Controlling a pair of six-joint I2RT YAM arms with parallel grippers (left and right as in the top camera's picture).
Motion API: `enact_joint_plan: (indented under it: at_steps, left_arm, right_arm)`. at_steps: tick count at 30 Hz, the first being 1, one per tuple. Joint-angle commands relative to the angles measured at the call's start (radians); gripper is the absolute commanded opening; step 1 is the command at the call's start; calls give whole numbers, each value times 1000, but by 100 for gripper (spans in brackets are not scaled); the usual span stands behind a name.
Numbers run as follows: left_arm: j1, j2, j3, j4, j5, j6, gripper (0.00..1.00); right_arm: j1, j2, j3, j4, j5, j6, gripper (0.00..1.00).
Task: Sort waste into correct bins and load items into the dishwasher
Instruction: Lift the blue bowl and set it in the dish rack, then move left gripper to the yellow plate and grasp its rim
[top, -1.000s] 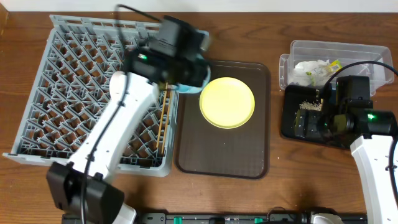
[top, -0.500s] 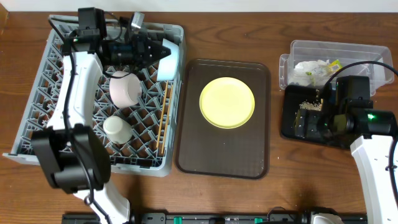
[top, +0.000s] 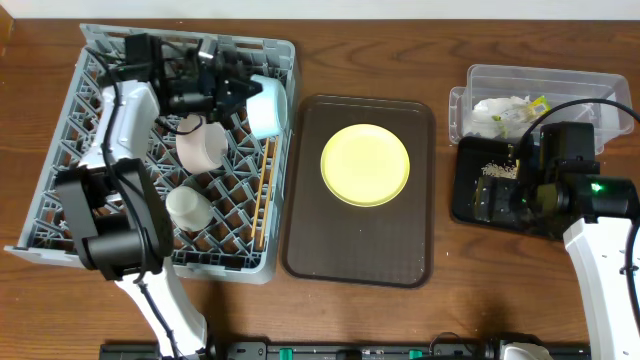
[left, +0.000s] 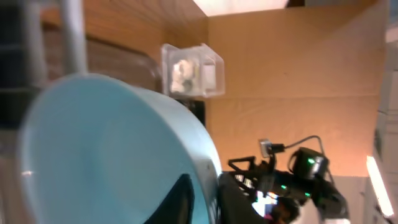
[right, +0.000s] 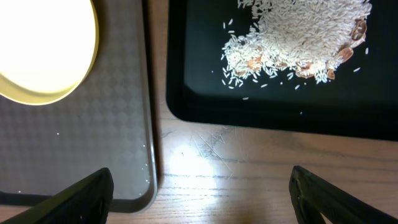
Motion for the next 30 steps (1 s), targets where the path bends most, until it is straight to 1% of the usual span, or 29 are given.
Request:
enact_joint_plan:
  at_steps: [1,2,4,6,7,9,12,14,16,19,23,25,27,28,30]
  left_arm:
    - [31,28,-2,-4,-170,6,44]
    - [38,28,-2,-7,-176,6,52]
    - [52,28,-2,-12,-176,6,59]
    - [64,28,-2,-27,-176,6,61]
    - [69,27,-2,-34,-176,6,64]
    - [82,21,-2,-46,-176,7,66]
    - [95,-11,-2,-61,-179,26,72]
    - [95,-69,-2,-76,-250,37,77]
    - [79,-169,-2,-89,-373,52,80]
    - [41,-270,-2,-90,-452,52,83]
    - [-68,-382,-2,-111,-568,51,83]
    - [-169,-412,-2,-134,-680,51,83]
    - [-242,-415,-2,-150,-753,51,83]
    - [-326,-409,-3,-170,-847,51,84]
    - [-407,-399,-6,-183,-935,51,84]
  right_arm:
    - [-16,-9,18,-1,6,-4,88]
    - [-16,-9,18,-1,6,-4,88]
    - [-16,-9,18,-1,6,-4,88]
    - [-16,-9,18,0,6,-4,88]
    - [-16,-9,18,0,6,-4,88]
    - [-16,-9,18,-1,6,-4,88]
    - [-16,-9,18,-2,6,-4,88]
    - [-16,-9,18,-1,6,-4,89]
    - [-16,-9,18,0,6,-4,89]
    - [-16,-9,18,0,6,-4,89]
    - [-16,-9,18,0,6,-4,89]
    - [-16,-9,18,0,6,-4,89]
    - [-16,-9,18,0,6,-4,89]
    - [-16,-9,18,0,6,-4,89]
    - [-16,-9,18,0,6,-4,89]
